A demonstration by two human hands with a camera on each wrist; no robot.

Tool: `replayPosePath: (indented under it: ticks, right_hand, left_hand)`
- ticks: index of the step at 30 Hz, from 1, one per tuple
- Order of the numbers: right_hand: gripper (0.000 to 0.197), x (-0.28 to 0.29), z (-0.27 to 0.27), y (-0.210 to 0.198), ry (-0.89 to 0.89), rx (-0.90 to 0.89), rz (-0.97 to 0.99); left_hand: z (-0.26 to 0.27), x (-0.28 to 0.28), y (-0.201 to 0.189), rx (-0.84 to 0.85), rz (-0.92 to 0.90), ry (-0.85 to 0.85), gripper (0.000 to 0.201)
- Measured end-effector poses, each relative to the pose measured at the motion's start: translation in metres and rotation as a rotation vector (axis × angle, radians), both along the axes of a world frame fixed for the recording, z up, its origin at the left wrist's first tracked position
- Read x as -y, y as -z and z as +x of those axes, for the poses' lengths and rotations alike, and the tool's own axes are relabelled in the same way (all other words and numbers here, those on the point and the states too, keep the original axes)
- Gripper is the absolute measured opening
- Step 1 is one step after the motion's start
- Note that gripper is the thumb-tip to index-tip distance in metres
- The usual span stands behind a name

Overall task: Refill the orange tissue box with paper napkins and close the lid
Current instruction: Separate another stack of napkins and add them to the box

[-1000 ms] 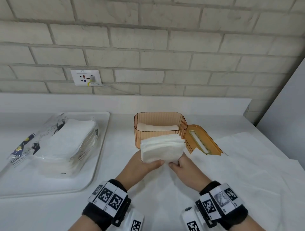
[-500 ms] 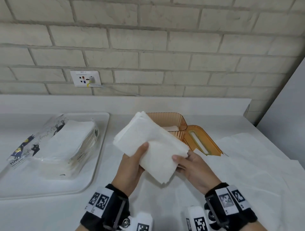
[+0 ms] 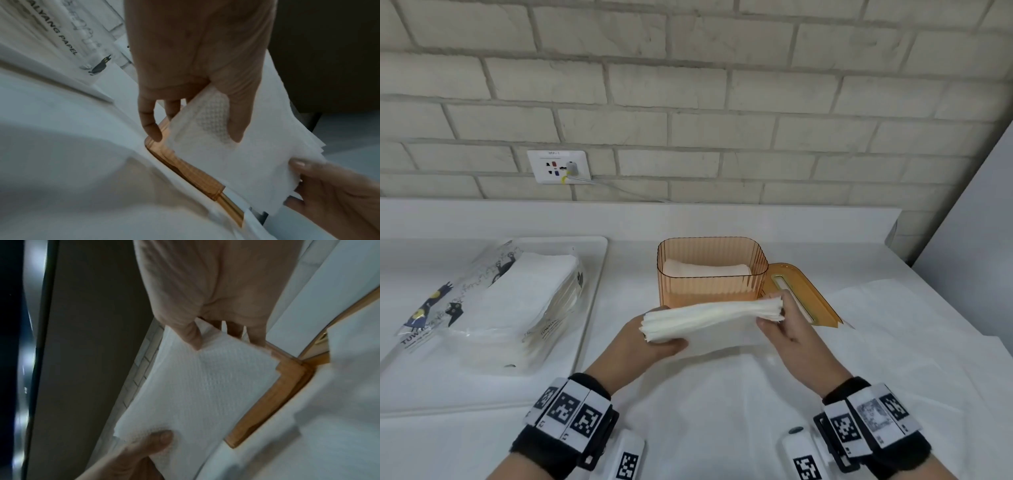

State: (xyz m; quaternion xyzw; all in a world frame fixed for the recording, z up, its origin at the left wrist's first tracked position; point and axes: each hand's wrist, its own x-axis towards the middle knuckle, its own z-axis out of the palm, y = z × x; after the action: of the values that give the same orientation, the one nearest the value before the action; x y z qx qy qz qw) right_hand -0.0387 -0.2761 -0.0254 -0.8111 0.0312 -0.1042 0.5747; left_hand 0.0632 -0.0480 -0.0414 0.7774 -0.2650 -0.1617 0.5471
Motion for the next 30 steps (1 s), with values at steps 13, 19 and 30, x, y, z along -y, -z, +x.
replayPosePath:
  ticks: [13, 19, 30]
  right_hand:
    - [0.03, 0.01, 0.009, 0.006, 0.001, -0.179, -0.138]
    - [0.035, 0.01, 0.013, 0.01, 0.02, -0.293, -0.014]
    - [0.036, -0.001, 0.014, -0.011, -0.102, -0.319, 0.271]
  left_hand:
    - [0.005, 0.009, 0.011, 0.075, 0.082, 0.015, 0.015]
    - [0.004, 0.009, 0.012, -0.009, 0.046, -0.027, 0.028]
    - [-0.01, 0.02, 0.0, -0.297, -0.286, -0.169, 0.067]
